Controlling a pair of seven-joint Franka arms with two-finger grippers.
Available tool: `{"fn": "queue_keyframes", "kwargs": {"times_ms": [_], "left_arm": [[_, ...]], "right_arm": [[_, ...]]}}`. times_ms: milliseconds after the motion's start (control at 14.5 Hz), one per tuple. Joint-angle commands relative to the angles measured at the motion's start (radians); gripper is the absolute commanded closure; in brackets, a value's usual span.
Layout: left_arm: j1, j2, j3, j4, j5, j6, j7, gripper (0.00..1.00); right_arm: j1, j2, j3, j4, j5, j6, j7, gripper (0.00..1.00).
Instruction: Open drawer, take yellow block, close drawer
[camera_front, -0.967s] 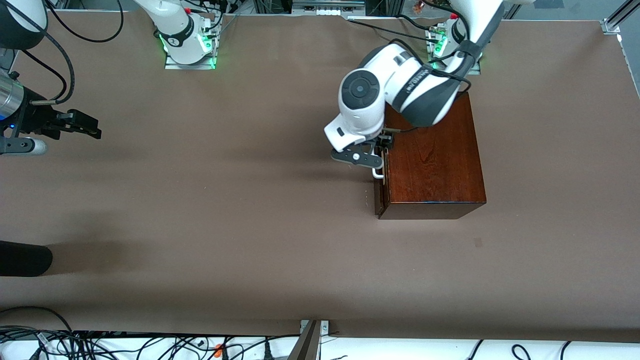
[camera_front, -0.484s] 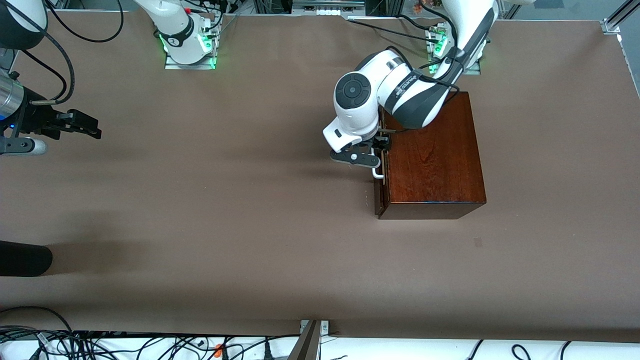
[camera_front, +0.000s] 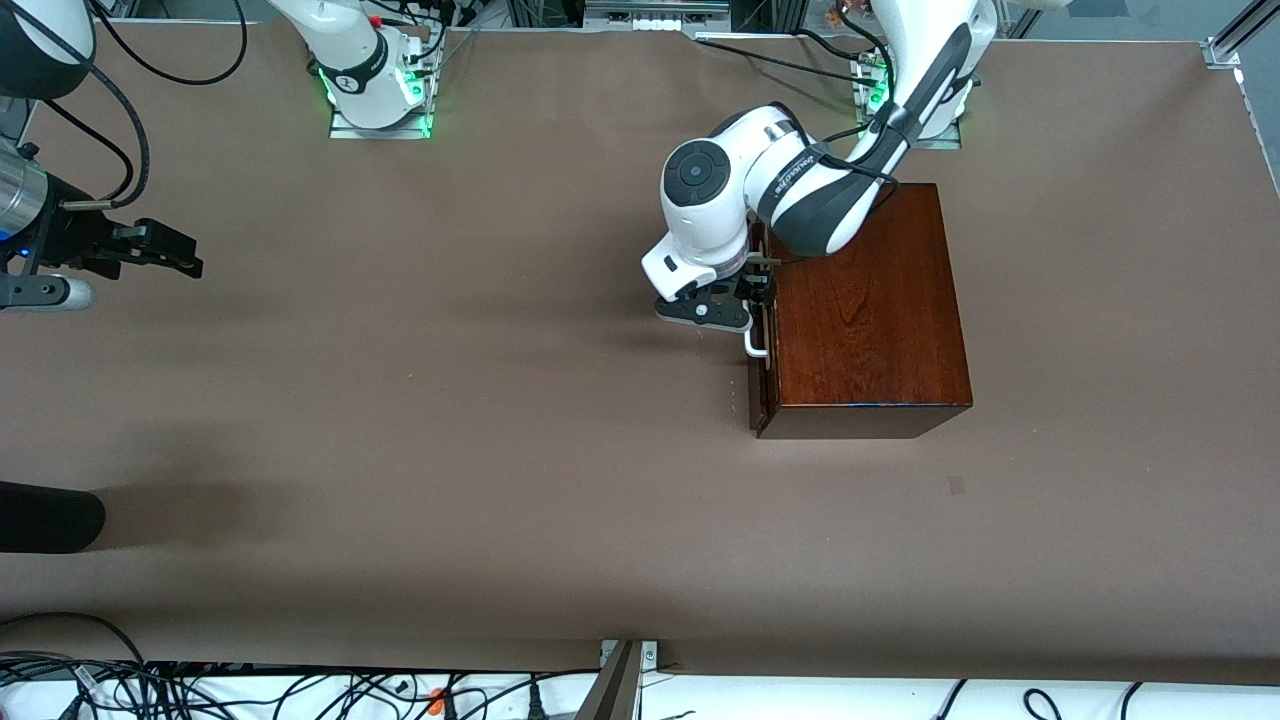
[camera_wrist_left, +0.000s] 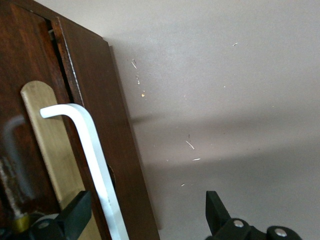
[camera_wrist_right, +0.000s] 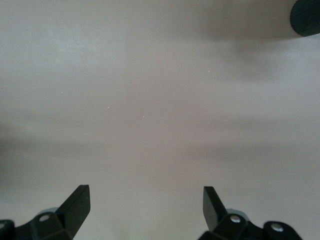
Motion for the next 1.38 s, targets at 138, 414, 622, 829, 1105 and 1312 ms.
{"fn": "queue_keyframes", "kwargs": {"times_ms": [138,414,622,829,1105,1312], "left_arm": [[-0.029,0.015,0.006,-0.043,0.022,0.049,-0.062,0.0],[-0.037,0.027,0.006,-0.043,0.047,0.049,-0.079,0.0],[-0.048,0.035,0.005,-0.027,0.045,0.06,-0.099,0.0],[-0.052,0.038,0.003,-0.026,0.035,0.118,-0.102,0.0],[-0.084,0.078,0.0,0.029,0.03,0.144,-0.152,0.0],[-0.109,0.124,0.002,0.091,0.032,0.144,-0.218,0.0]], "right_arm": [[-0.012,-0.007,0.008,-0.002,0.008,0.0,-0.016,0.0],[-0.012,-0.007,0.008,-0.002,0.008,0.0,-0.018,0.0],[-0.012,-0.007,0.008,-0.002,0.008,-0.001,-0.016,0.0],[-0.012,-0.007,0.008,-0.002,0.008,-0.004,-0.016,0.0],[-0.012,-0.007,0.008,-0.002,0.01,-0.006,-0.016,0.0],[-0.013,-0.006,0.008,-0.003,0.013,-0.009,-0.018,0.0]]}}
